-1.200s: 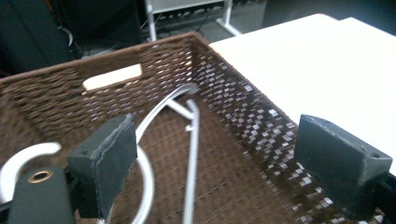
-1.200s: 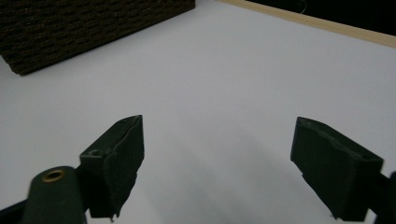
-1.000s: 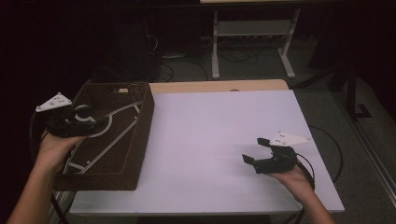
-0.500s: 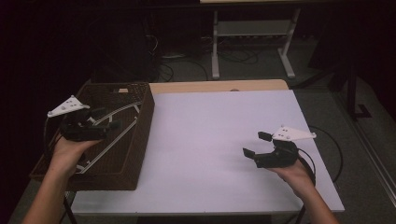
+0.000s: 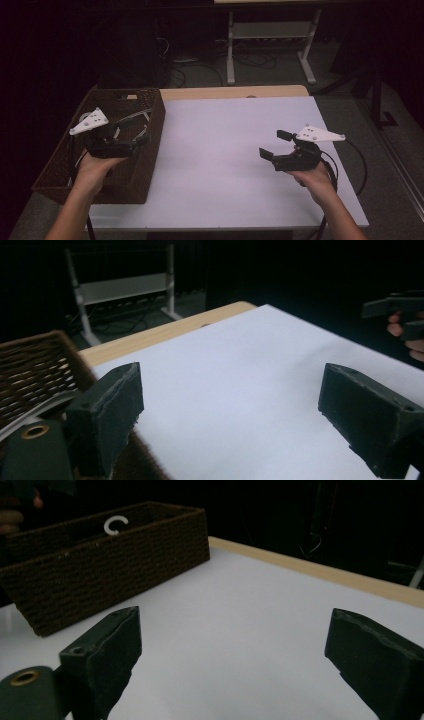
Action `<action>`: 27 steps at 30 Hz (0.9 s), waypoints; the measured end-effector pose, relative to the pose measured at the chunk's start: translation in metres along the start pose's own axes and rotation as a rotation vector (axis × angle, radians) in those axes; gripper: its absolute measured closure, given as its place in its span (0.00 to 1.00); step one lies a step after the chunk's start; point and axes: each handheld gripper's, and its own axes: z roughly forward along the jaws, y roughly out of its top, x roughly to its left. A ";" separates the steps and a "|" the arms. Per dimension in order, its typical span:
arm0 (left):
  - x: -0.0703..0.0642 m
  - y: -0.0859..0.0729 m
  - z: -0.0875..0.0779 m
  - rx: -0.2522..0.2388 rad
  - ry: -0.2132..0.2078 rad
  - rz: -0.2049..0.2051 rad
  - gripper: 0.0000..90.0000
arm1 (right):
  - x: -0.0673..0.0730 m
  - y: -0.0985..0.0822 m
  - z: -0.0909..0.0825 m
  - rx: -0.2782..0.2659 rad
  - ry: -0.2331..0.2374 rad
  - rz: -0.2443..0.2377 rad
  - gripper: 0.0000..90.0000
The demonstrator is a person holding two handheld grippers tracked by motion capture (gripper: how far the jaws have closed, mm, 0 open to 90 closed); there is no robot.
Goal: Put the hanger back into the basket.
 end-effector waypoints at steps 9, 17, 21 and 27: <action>-0.016 -0.009 0.013 -0.046 -0.058 0.017 0.04 | 0.002 0.016 -0.004 -0.082 -0.006 -0.003 0.01; -0.019 -0.018 0.020 -0.064 -0.085 0.003 0.03 | 0.003 0.024 -0.003 -0.111 -0.012 -0.020 0.01; -0.020 -0.022 0.023 -0.063 -0.094 -0.003 0.03 | 0.002 0.027 -0.002 -0.118 -0.012 -0.021 0.01; -0.019 -0.024 0.023 -0.068 -0.096 -0.008 0.03 | 0.003 0.028 -0.001 -0.114 -0.014 -0.035 0.01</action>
